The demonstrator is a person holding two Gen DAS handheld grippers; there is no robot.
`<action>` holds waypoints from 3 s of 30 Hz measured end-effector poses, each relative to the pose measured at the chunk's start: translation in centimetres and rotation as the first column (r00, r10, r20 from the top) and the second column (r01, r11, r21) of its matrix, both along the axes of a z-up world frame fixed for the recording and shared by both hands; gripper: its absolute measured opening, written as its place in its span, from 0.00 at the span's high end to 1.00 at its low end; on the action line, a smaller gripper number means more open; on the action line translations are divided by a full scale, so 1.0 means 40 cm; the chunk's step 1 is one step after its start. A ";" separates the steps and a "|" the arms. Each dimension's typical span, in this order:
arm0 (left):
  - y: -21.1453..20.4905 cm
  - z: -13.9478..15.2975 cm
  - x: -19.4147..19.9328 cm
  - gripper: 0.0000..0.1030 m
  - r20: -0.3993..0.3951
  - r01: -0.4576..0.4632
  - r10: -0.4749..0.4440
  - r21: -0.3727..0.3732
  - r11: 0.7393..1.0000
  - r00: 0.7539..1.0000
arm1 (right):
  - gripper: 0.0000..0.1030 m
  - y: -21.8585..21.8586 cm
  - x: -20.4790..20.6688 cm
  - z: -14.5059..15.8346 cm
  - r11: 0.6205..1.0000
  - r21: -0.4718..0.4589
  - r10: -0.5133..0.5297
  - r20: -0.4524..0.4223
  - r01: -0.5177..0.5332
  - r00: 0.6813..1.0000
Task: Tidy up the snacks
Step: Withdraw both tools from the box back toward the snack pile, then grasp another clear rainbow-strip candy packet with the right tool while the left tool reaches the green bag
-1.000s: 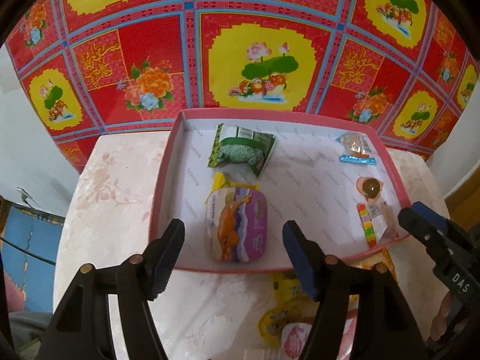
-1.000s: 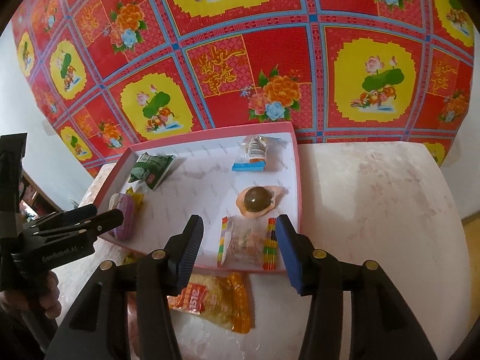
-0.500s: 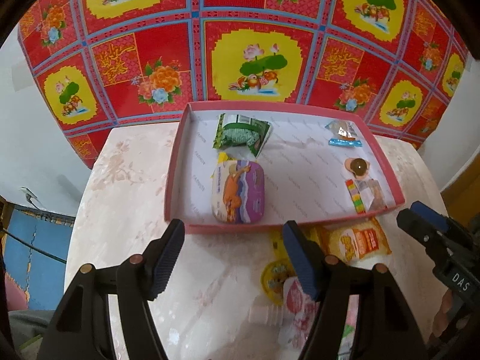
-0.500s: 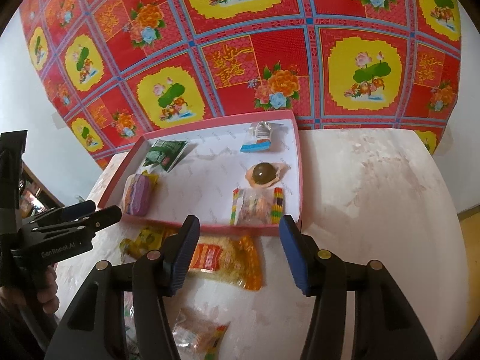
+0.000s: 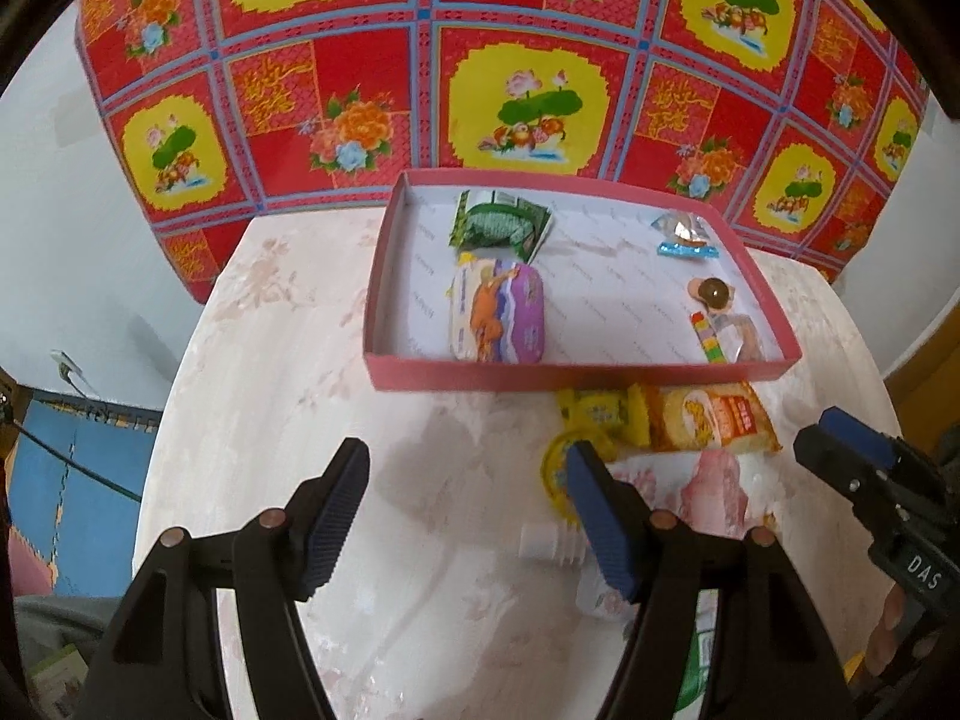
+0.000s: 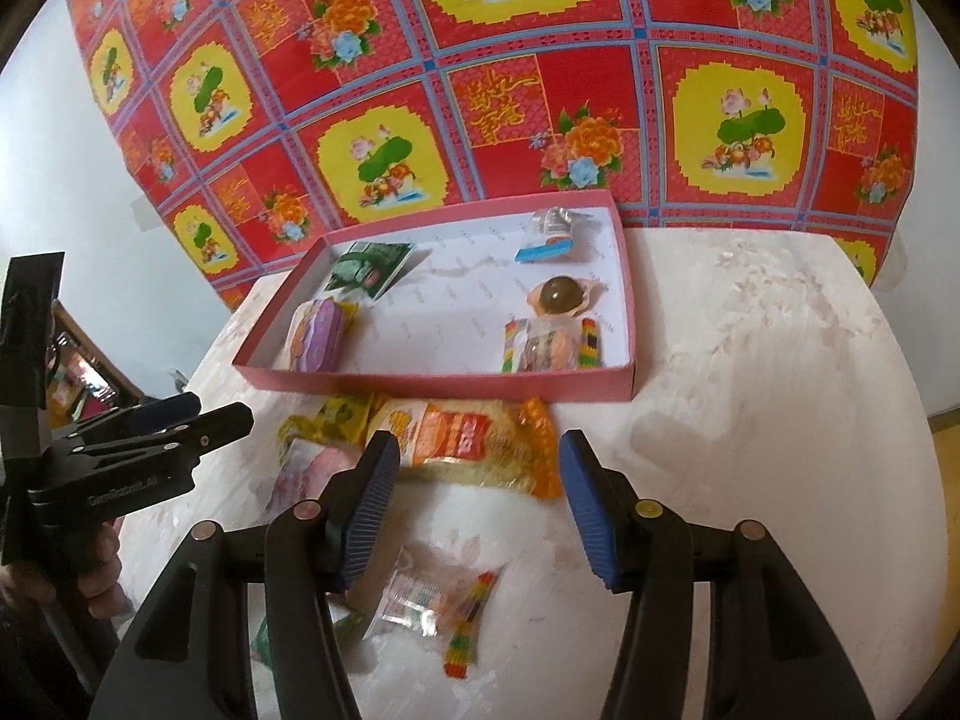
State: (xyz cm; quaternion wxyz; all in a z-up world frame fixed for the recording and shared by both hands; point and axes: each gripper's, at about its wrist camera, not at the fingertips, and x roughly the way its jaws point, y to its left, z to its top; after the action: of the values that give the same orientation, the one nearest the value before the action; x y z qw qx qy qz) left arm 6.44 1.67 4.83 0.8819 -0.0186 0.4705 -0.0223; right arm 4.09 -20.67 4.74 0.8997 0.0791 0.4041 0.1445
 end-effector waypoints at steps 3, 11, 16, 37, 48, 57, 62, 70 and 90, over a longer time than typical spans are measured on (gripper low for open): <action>0.008 -0.011 -0.016 0.31 -0.012 -0.006 0.006 -0.005 1.000 1.000 | 0.45 0.002 -0.013 -0.008 1.000 0.006 0.004 -0.009 -0.004 1.000; 0.023 -0.026 -0.048 0.31 -0.022 -0.016 0.016 -0.011 1.000 1.000 | 0.45 0.011 -0.050 -0.019 1.000 0.000 0.021 -0.025 -0.021 0.999; 0.028 -0.030 -0.063 0.31 -0.023 -0.021 0.020 -0.017 1.000 1.000 | 0.45 0.022 -0.073 -0.028 0.999 -0.023 0.041 -0.034 -0.042 0.999; -0.014 -0.030 -0.139 0.31 -0.026 0.019 -0.020 -0.026 0.999 0.999 | 0.45 0.056 -0.102 -0.092 0.996 -0.041 0.070 -0.098 -0.074 0.993; -0.039 -0.019 -0.168 0.31 -0.043 0.054 -0.057 -0.066 0.996 0.997 | 0.64 0.050 -0.122 -0.081 0.997 -0.048 0.063 -0.063 -0.066 0.996; -0.087 -0.009 -0.198 0.31 -0.064 0.113 -0.120 -0.110 0.988 0.991 | 0.64 0.004 -0.144 -0.076 0.999 -0.040 0.010 -0.072 -0.013 0.997; -0.118 -0.012 -0.207 0.31 -0.065 0.142 -0.148 -0.088 0.986 0.987 | 0.64 -0.017 -0.154 -0.082 0.999 -0.041 -0.023 -0.075 0.020 0.997; -0.167 -0.029 -0.216 0.31 -0.068 0.195 -0.198 -0.053 0.979 0.978 | 0.63 -0.032 -0.161 -0.097 0.999 -0.022 -0.030 -0.091 0.028 0.995; -0.174 -0.081 -0.207 0.31 -0.109 0.212 -0.227 -0.127 0.969 0.968 | 0.60 -0.029 -0.172 -0.102 0.999 -0.032 -0.022 -0.051 0.021 0.998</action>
State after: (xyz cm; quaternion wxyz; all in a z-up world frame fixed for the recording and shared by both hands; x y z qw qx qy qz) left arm -1.84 -5.28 1.57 0.8408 -0.0182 0.5210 -0.1457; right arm -2.79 -21.81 0.68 0.8918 0.0728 0.4284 0.1263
